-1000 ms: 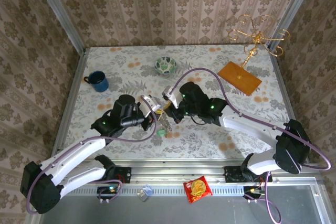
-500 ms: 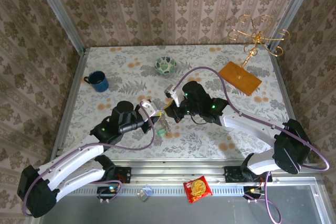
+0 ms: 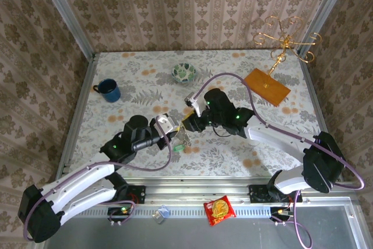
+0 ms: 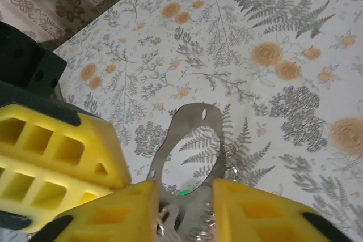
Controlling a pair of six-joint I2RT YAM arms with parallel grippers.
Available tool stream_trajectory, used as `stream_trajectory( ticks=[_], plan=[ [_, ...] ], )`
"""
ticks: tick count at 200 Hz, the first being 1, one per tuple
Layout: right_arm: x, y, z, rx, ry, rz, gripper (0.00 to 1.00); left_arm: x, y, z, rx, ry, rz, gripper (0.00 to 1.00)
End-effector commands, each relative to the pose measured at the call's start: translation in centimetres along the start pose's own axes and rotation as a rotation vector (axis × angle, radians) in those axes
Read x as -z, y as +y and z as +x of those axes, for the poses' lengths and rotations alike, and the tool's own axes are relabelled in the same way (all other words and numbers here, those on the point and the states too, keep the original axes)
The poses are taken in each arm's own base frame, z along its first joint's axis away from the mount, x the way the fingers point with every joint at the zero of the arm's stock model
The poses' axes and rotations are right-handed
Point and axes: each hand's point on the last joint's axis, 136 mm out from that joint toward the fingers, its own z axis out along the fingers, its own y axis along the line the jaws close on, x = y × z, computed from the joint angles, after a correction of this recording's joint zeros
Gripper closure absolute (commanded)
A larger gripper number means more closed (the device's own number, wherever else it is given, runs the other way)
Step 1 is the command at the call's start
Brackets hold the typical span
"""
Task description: Put the keys on the keyring
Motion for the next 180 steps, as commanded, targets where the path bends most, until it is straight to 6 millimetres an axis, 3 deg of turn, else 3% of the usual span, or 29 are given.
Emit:
stream_trajectory(
  ticks=[1,28,71,115,180],
  plan=[
    [1.3,0.2,-1.2,0.008,-0.047,-0.033,0.63,0.3,-0.2,-1.9,-0.042,-0.091,0.003,1.00],
    [3.0,0.5,-1.4,0.134,-0.088,-0.079,0.60,0.3,-0.3,-2.3,-0.031,-0.135,0.004,1.00],
    [4.0,2.6,0.6,0.422,-0.104,-0.193,0.58,0.8,-0.6,-3.0,-0.004,-0.215,0.017,1.00],
    [3.5,4.1,0.7,0.503,-0.151,-0.299,0.60,1.2,-1.2,-2.9,0.023,-0.260,0.055,1.00],
    [1.6,3.1,1.3,0.516,-0.139,-0.268,0.69,1.2,-1.5,-2.9,0.038,-0.279,0.078,1.00]
  ],
)
